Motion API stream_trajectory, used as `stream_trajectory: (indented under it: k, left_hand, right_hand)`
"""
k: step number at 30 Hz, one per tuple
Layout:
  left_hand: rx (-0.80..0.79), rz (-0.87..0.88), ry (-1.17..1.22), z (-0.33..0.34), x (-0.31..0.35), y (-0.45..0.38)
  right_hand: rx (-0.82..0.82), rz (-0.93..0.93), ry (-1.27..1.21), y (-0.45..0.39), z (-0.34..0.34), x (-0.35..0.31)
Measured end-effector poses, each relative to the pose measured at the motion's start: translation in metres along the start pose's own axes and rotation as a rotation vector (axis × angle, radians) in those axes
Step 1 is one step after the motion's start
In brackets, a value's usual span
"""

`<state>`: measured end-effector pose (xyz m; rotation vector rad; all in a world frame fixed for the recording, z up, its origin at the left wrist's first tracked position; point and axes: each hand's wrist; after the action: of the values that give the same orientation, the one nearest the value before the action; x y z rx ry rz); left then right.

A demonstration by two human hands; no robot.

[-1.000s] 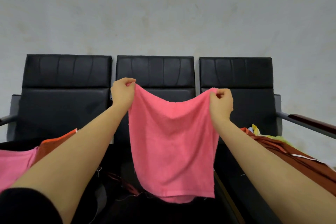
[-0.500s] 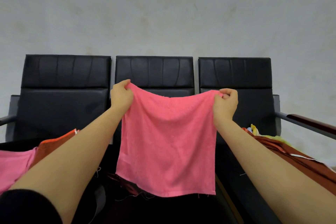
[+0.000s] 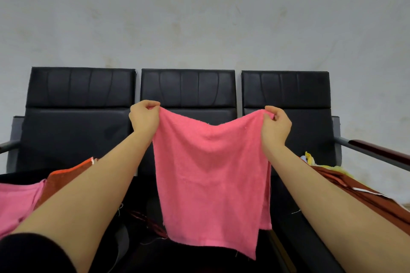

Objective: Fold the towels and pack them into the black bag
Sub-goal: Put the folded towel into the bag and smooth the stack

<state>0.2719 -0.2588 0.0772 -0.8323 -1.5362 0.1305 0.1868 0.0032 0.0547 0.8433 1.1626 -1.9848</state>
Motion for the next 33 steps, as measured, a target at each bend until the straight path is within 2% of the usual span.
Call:
stream_trajectory:
  k: [9,15,23,26,30,33]
  left_hand:
    - [0.051,-0.068,-0.083,-0.005,-0.001,0.010]
    - [0.023,-0.002,-0.090,-0.012,0.017,0.002]
    - [0.069,0.073,-0.181,-0.028,0.026,-0.004]
    - [0.003,0.097,-0.298,-0.028,0.023,-0.003]
    - [-0.072,0.183,-0.519,-0.026,0.018,0.001]
    - [-0.082,0.245,-0.614,-0.024,0.007,0.000]
  right_hand:
    - [0.014,-0.065,0.116,-0.004,-0.004,-0.006]
    - [-0.039,-0.109,0.169,-0.003,0.000,-0.015]
    - [-0.056,-0.146,0.177,-0.005,0.003,-0.030]
    - [-0.053,-0.191,0.332,-0.006,0.004,-0.028]
    - [-0.110,-0.251,0.667,-0.004,-0.002,-0.021]
    - [-0.149,-0.295,0.814,0.000,-0.006,-0.017]
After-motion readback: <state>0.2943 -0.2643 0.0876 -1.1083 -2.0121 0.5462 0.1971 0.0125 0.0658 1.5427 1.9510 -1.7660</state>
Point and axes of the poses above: each hand's wrist, its own y-axis away from the middle knuckle, its own z-axis out of the palm, x = y × z, and after that the axes turned 10 degrees about -y, right-handed
